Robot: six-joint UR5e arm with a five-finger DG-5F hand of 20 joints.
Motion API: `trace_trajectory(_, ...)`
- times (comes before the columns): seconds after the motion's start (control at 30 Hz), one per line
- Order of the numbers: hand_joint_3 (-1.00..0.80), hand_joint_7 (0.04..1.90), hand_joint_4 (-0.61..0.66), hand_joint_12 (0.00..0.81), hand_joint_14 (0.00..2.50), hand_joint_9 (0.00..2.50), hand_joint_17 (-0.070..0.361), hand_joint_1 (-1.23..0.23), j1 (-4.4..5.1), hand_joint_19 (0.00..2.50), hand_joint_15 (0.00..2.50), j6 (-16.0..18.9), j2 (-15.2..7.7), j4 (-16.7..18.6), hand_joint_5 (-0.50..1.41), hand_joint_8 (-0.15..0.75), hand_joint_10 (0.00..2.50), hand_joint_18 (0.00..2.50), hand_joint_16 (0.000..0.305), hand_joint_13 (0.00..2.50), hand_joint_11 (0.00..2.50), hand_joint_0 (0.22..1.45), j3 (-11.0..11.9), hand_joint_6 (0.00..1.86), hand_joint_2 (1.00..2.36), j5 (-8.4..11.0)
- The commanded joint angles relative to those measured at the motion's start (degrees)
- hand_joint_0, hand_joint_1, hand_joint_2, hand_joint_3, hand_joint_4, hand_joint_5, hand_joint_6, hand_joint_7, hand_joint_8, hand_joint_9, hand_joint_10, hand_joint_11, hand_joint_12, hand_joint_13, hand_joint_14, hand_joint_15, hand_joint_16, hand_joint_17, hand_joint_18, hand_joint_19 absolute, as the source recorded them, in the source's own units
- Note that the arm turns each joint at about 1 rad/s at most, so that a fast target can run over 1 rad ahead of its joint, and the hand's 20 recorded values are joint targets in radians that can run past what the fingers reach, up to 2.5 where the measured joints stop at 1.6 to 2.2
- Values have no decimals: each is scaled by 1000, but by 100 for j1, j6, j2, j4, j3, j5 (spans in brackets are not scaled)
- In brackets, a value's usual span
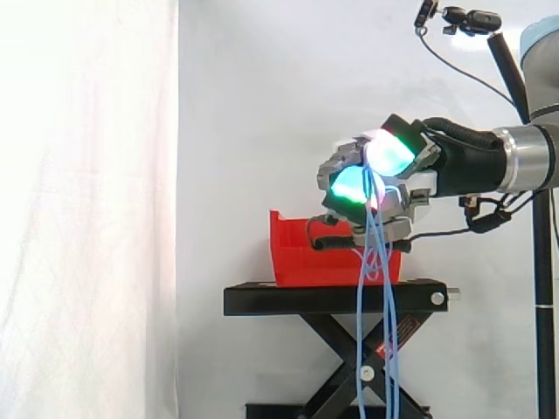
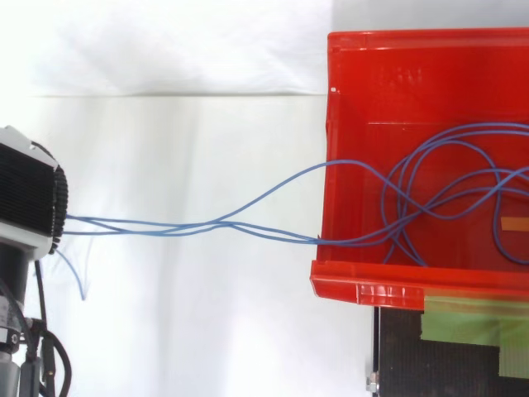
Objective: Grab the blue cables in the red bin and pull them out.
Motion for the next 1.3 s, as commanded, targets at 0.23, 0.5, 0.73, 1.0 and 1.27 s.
trace_trajectory(0.23,-1000,855,155,306,1573,1309,92,-795,64,1674,1293,1168,0,-42,951,231,18,1321,41,1249,1487,779,-30,98,1000,52)
trace_trajectory(0.5,-1000,862,168,313,1520,1304,95,-765,64,1672,1319,1133,0,-42,951,234,18,1318,42,1254,1490,758,-21,62,1000,25)
trace_trajectory(0.73,-1000,874,173,318,1503,1305,99,-756,64,1659,1307,1071,9,-42,958,246,20,1313,44,1258,1481,743,-30,36,1000,25)
trace_trajectory(1.0,-1000,885,173,330,1499,1308,103,-783,64,1649,1283,1045,9,-42,989,257,18,1323,46,1267,1476,719,-30,49,1000,17)
trace_trajectory(1.27,-1000,886,175,330,1462,1311,110,-793,64,1634,1294,1045,0,-42,1004,260,18,1331,49,1276,1473,702,-21,21,1000,17)
